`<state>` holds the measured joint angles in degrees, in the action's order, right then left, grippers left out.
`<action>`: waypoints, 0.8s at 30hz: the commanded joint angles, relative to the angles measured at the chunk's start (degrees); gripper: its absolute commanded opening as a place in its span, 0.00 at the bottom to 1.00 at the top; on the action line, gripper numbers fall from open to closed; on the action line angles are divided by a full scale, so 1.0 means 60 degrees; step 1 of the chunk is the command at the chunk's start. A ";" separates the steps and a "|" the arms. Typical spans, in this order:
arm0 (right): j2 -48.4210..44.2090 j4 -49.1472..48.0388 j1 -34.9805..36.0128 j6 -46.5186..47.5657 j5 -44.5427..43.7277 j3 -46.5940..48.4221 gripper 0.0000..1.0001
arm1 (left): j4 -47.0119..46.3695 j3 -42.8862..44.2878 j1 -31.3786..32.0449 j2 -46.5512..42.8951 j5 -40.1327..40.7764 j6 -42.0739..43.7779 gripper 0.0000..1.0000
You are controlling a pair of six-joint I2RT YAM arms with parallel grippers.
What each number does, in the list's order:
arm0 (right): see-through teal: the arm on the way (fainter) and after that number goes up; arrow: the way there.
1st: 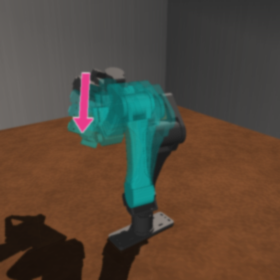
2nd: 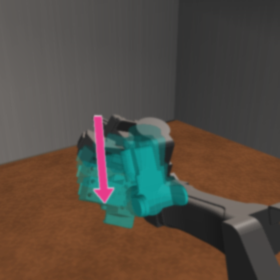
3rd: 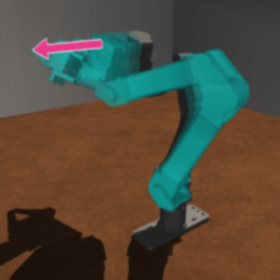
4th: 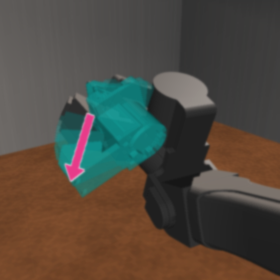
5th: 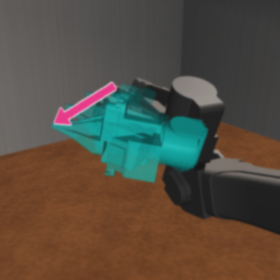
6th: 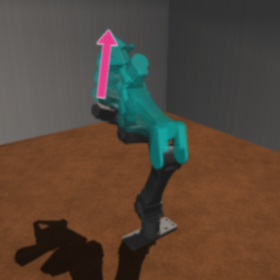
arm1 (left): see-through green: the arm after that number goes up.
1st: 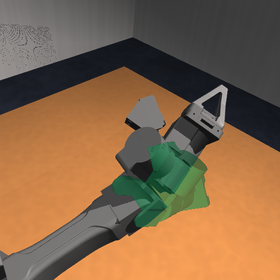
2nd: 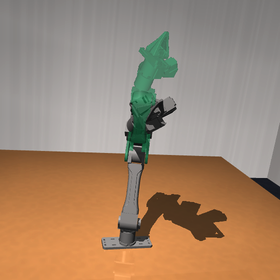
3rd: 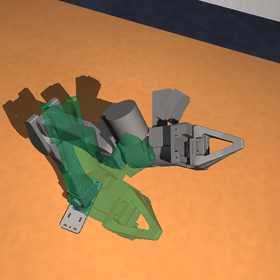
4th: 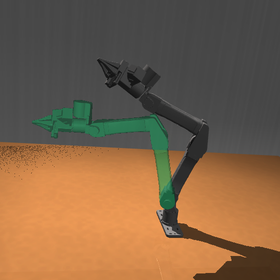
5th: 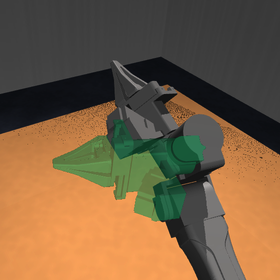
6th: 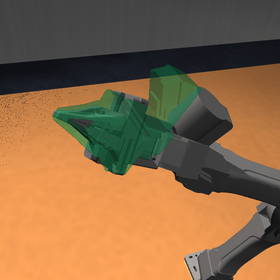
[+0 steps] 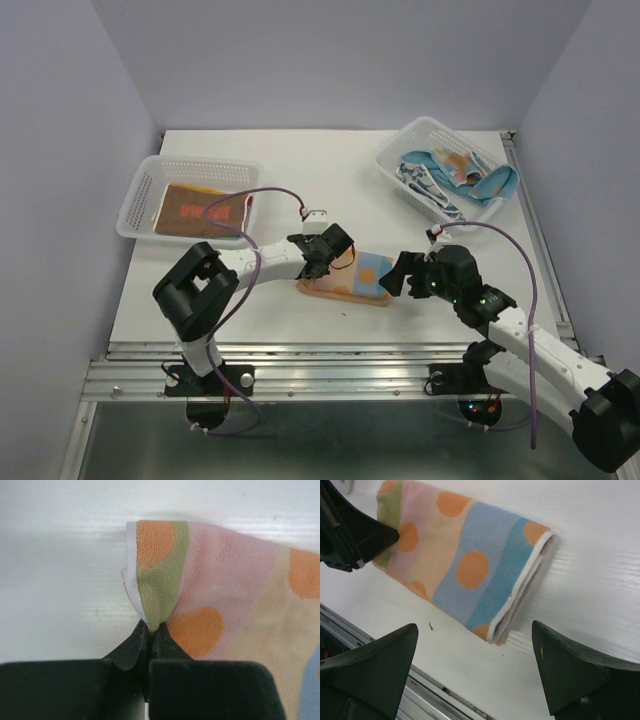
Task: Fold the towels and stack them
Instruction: Neatly place the folded towel into the bin
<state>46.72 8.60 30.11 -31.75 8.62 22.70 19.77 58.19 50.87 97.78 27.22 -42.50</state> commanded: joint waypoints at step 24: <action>-0.0038 -0.0188 0.0065 0.0296 -0.0382 0.0011 1.00 | -0.1580 0.2064 -0.3334 -0.1572 0.3434 0.9058 0.00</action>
<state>46.46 8.62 30.11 -30.85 7.64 22.70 16.36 71.70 33.32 93.84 51.22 2.04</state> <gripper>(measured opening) 0.999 0.058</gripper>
